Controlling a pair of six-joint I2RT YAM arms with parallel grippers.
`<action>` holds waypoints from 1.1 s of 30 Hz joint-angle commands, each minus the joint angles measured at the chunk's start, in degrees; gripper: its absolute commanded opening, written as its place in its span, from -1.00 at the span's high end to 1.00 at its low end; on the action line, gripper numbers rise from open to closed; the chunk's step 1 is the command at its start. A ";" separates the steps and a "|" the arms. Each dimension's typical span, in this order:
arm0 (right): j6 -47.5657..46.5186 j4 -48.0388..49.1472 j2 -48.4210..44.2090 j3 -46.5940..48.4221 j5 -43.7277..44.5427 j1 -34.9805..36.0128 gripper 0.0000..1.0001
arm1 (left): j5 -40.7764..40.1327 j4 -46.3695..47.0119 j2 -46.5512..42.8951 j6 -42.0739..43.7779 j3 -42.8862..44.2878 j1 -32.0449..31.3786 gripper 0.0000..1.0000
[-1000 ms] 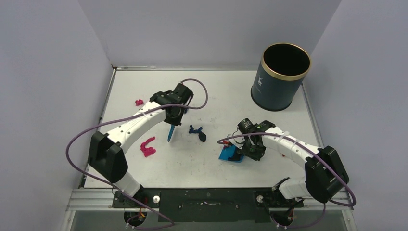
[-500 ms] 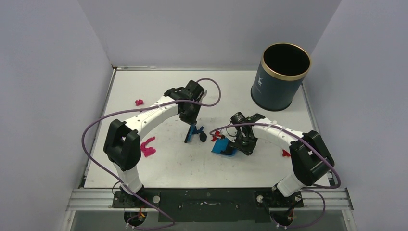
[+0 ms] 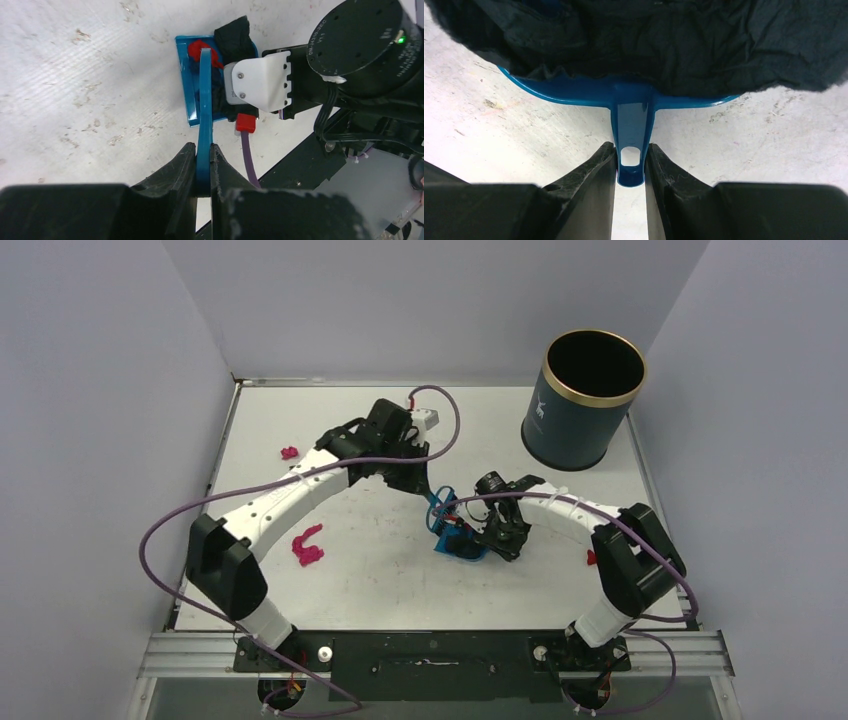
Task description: Sweep away the paper scraps from the table
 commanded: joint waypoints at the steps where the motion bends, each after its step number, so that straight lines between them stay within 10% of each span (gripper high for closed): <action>1: 1.18 1.96 -4.82 -0.36 -0.16 0.37 0.89 | -4.90 1.26 -6.93 0.02 1.21 2.04 1.00; 16: -0.72 -2.18 -10.30 2.79 -1.15 -0.68 0.89 | -27.25 23.87 -29.79 -0.23 -28.66 9.10 1.00; 33: -7.43 -18.76 -5.52 25.72 -4.71 -8.42 0.89 | -27.72 22.72 -29.61 -0.67 -28.34 10.76 1.00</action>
